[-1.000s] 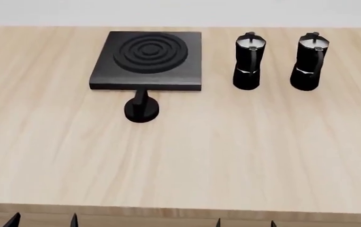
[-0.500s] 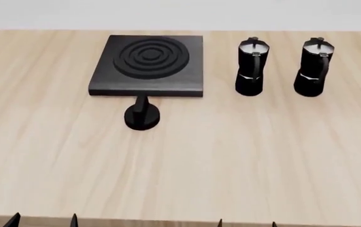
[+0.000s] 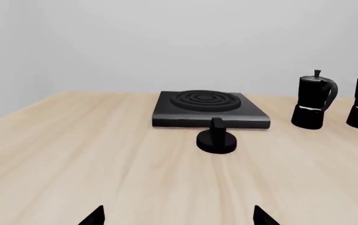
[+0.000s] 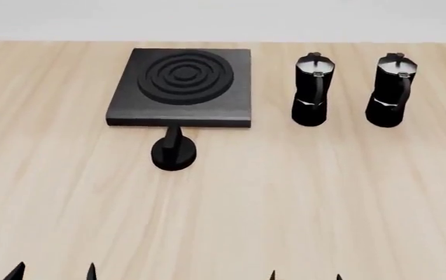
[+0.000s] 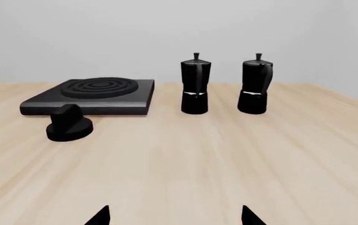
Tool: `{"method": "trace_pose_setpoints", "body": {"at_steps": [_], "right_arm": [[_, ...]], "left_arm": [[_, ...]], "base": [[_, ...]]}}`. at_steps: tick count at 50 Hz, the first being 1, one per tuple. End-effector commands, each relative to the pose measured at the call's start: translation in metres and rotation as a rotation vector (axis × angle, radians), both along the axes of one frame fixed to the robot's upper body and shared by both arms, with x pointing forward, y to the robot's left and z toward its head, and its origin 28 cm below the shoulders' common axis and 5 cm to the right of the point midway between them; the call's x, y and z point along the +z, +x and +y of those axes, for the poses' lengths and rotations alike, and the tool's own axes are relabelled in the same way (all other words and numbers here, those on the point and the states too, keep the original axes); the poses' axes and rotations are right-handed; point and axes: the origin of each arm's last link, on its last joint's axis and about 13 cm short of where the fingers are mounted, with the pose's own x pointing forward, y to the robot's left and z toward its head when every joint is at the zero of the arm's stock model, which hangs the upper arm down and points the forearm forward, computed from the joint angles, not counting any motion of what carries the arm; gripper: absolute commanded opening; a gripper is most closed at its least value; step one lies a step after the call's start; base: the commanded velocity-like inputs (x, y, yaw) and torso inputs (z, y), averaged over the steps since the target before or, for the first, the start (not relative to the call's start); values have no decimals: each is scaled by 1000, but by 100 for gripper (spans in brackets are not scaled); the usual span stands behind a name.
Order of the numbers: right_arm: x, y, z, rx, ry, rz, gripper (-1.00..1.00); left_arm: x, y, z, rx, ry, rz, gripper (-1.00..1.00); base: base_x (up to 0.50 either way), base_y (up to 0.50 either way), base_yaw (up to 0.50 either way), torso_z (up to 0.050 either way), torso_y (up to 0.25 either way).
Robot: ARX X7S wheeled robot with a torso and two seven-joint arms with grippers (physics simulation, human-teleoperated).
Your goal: Put the right moka pot on the stove.
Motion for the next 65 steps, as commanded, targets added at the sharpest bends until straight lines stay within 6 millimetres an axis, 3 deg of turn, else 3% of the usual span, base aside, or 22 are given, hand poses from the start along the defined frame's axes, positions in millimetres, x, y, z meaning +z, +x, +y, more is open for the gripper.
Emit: {"method": "trace_pose_setpoints", "body": {"at_steps": [1,65], "right_arm": [[0,0,0,-1,0,4,100],[-3,2,1,-3,-15,18,100]], "left_arm": [[0,0,0,-1,0,-2,100],[0,-1,0,-2,-4,-8,100]], "base": [[90,0,0,0,0],[99,7,0,0,0]]}}
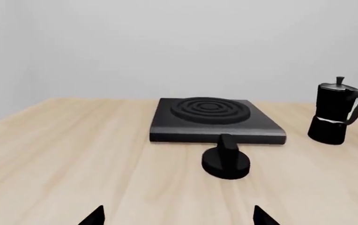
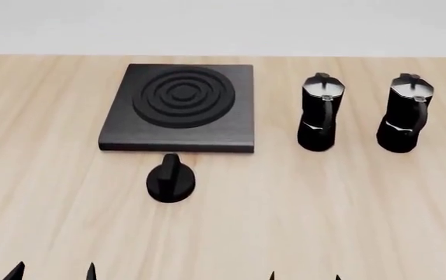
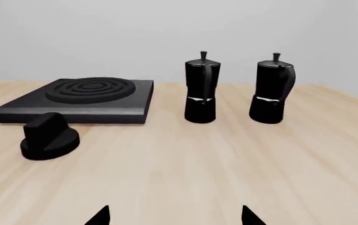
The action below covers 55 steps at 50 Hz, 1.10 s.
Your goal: Put the right moka pot on the stove.
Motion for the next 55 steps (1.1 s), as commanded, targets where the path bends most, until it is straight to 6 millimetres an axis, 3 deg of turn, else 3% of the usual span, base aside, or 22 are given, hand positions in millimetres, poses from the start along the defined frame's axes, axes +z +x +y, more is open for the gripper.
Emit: {"method": "trace_pose_setpoints", "body": {"at_steps": [1,55], "right_arm": [[-1,0,0,-1,-3,4,100],[-3,2,0,0,10,16,100]], "left_arm": [[0,0,0,1,-1,-1,100],[-1,0,0,-1,0,-1,100]], "base": [[102,27,0,0,0],[114,26,0,0,0]]}}
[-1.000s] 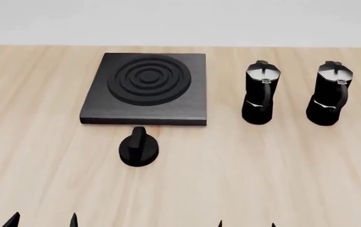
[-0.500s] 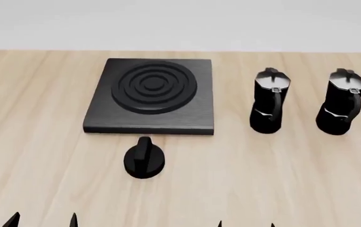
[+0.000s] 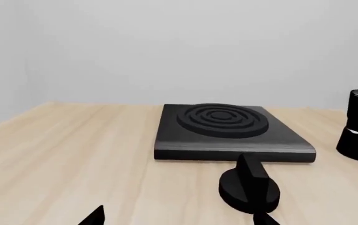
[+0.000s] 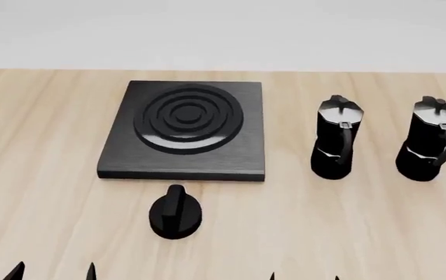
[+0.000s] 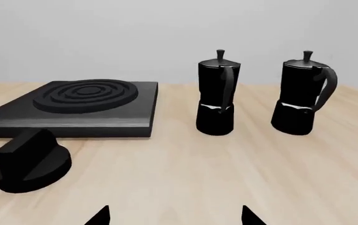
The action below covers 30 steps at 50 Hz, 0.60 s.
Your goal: Put the right moka pot on the stove.
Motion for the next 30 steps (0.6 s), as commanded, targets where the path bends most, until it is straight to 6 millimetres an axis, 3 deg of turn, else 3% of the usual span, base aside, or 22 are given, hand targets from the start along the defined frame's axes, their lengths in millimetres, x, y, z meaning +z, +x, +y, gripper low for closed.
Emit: {"method": "trace_pose_setpoints", "body": {"at_steps": [1,30], "right_arm": [[0,0,0,0,2,2,100],[-3,0,-1,-3,10,6,100]], "left_arm": [[0,0,0,0,0,-1,100],[0,0,0,0,1,-1,100]], "base": [[152,0,0,0,0],[155,0,0,0,1]]}}
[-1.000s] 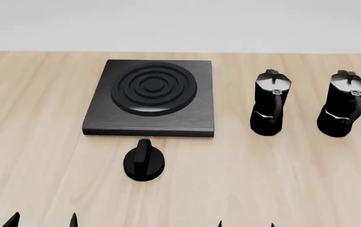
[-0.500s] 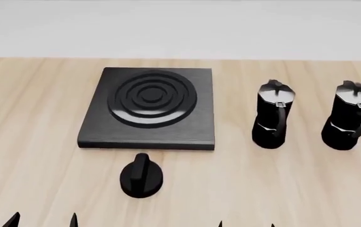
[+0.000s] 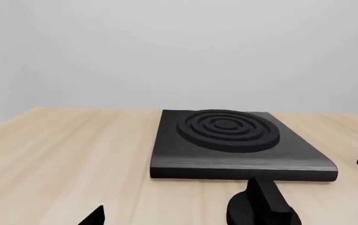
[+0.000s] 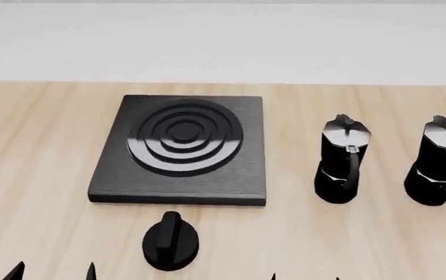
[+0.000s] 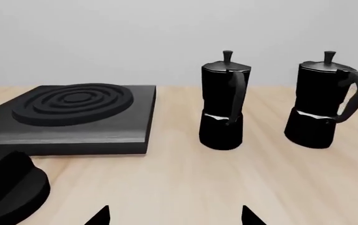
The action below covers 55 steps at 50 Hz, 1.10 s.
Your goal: Put the right moka pot on the stove.
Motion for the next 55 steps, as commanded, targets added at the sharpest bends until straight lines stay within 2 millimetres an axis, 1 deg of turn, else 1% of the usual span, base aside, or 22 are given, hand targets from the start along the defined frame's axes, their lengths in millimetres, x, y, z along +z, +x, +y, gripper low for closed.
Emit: {"method": "trace_pose_setpoints", "body": {"at_steps": [1,38,55], "right_arm": [[-1,0,0,1,3,2,100],[1,0,0,1,4,4,100],[-2,1,-1,0,3,5,100]], "left_arm": [[0,0,0,0,1,-1,100],[0,0,0,1,2,1,100],[0,0,0,1,1,-2,100]], "base": [[156,0,0,0,0],[155,0,0,0,0],[155,0,0,0,0]]}}
